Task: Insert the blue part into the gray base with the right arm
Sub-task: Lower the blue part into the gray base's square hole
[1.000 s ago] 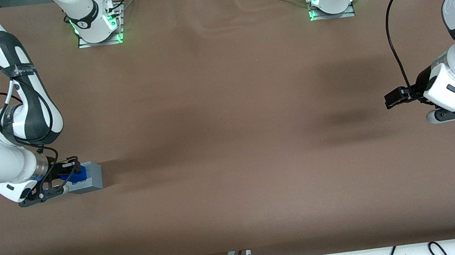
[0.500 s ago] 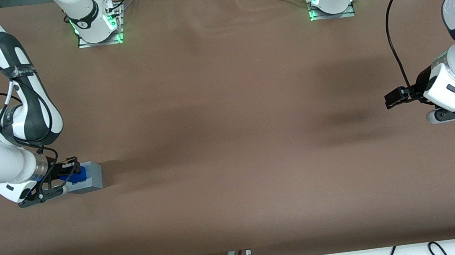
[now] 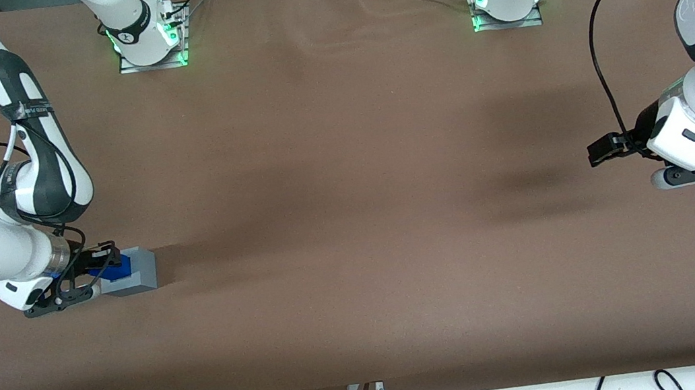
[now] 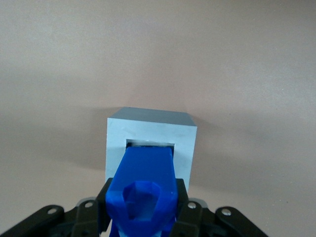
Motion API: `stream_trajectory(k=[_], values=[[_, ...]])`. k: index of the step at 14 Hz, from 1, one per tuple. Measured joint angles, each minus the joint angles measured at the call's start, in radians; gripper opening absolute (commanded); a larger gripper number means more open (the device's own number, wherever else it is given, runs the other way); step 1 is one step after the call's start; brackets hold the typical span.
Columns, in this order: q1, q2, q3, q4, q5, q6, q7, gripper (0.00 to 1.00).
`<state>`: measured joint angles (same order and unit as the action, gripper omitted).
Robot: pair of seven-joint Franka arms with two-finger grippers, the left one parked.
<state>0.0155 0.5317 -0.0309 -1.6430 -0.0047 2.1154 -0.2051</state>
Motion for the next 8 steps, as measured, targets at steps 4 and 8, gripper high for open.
stream_trajectory(k=[4,8], values=[[0.000,0.000,0.000,0.000,0.000,0.001,0.006,0.04],[0.000,0.001,-0.001,0.000,0.003,0.003,0.025,0.03]])
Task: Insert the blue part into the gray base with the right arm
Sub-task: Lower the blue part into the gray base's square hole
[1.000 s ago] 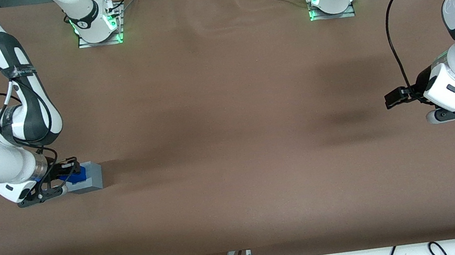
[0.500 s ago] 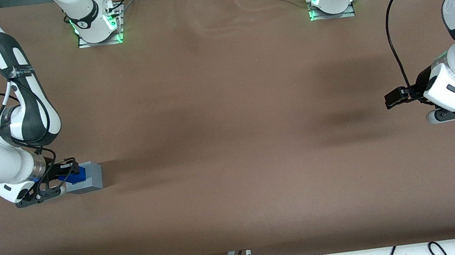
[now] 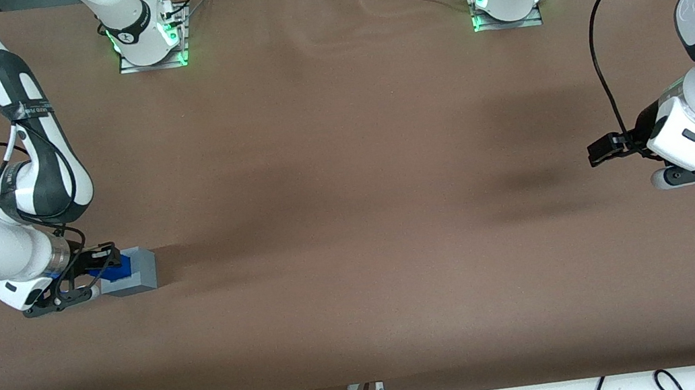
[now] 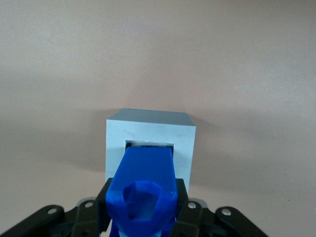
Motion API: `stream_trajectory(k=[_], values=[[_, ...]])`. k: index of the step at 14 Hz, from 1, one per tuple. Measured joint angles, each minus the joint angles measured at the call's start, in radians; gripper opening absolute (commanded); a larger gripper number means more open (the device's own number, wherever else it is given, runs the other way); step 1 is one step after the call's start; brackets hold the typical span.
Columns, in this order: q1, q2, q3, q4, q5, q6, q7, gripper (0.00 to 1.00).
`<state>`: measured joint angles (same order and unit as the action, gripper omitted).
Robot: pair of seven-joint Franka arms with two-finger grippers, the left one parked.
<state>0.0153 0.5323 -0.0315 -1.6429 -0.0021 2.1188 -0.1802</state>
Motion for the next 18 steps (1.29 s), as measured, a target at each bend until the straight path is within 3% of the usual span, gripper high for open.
stream_trajectory(k=[18], values=[[0.004,0.030,0.002,0.009,0.009,0.029,0.009,0.01]])
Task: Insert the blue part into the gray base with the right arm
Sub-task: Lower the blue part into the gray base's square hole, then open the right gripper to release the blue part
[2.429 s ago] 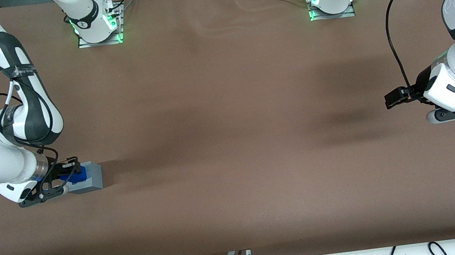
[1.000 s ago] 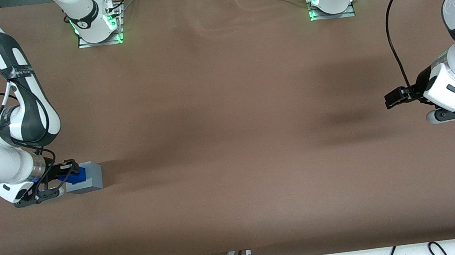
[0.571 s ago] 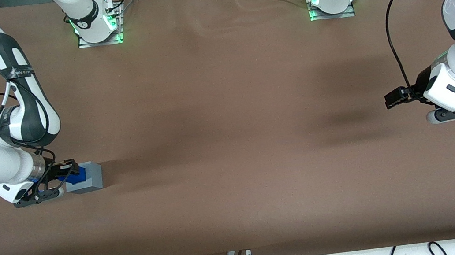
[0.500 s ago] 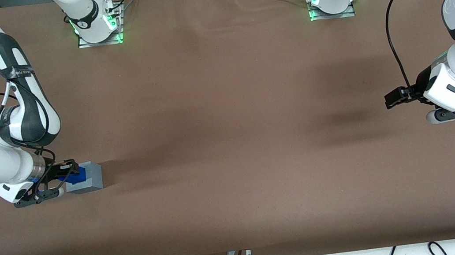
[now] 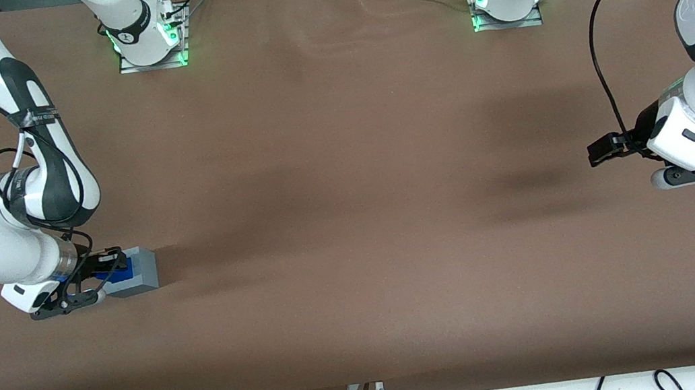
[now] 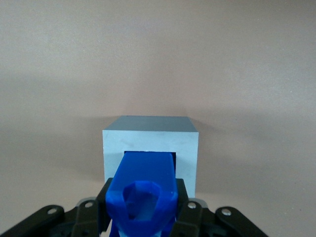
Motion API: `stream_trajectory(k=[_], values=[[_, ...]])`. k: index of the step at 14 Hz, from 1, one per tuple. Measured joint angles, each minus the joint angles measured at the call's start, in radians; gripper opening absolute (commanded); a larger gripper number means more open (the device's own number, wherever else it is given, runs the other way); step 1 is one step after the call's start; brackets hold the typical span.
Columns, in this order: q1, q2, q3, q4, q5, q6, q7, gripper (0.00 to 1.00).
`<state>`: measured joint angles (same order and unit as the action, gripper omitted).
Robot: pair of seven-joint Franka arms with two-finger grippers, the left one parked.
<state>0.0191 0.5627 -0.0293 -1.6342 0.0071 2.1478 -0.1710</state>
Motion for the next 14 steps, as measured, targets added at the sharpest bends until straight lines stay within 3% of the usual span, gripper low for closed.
stream_trajectory(k=[2,3,4,14], values=[[0.000,0.000,0.000,0.000,0.000,0.000,0.000,0.03],[0.000,0.000,0.000,0.000,0.000,0.001,0.000,0.35],[0.000,0.000,0.000,0.000,0.000,0.001,0.000,0.99],[0.000,0.009,0.000,0.003,0.001,0.030,0.002,0.99]])
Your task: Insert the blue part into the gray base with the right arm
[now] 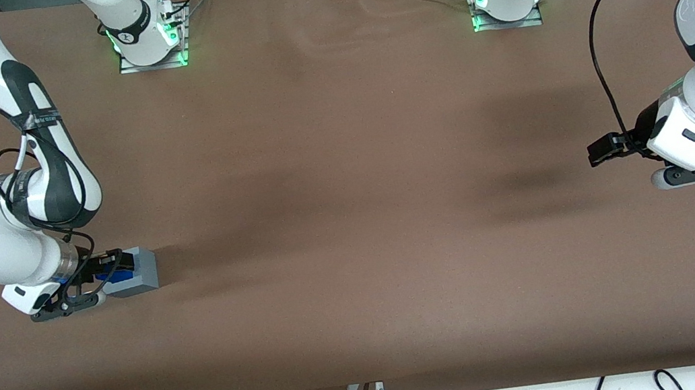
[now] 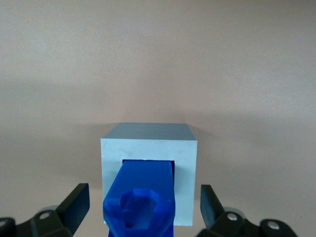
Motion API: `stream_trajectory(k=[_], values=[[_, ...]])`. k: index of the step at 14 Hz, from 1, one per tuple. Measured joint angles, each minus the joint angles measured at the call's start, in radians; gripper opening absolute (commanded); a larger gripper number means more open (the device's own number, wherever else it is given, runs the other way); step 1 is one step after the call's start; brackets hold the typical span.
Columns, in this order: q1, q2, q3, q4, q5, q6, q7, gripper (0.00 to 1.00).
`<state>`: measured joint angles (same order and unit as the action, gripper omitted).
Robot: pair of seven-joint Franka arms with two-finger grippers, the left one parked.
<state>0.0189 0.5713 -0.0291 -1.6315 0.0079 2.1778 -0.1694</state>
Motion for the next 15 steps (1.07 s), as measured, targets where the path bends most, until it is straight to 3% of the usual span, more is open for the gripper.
stream_trajectory(k=[3,8,11,15], values=[[0.001,-0.024,0.003,0.022,0.000,-0.043,-0.001,0.99],[0.003,-0.261,0.003,0.057,0.006,-0.409,0.000,0.99],[0.002,-0.412,-0.005,0.049,0.007,-0.552,0.002,0.99],[-0.004,-0.505,-0.036,-0.060,0.007,-0.518,0.015,0.99]])
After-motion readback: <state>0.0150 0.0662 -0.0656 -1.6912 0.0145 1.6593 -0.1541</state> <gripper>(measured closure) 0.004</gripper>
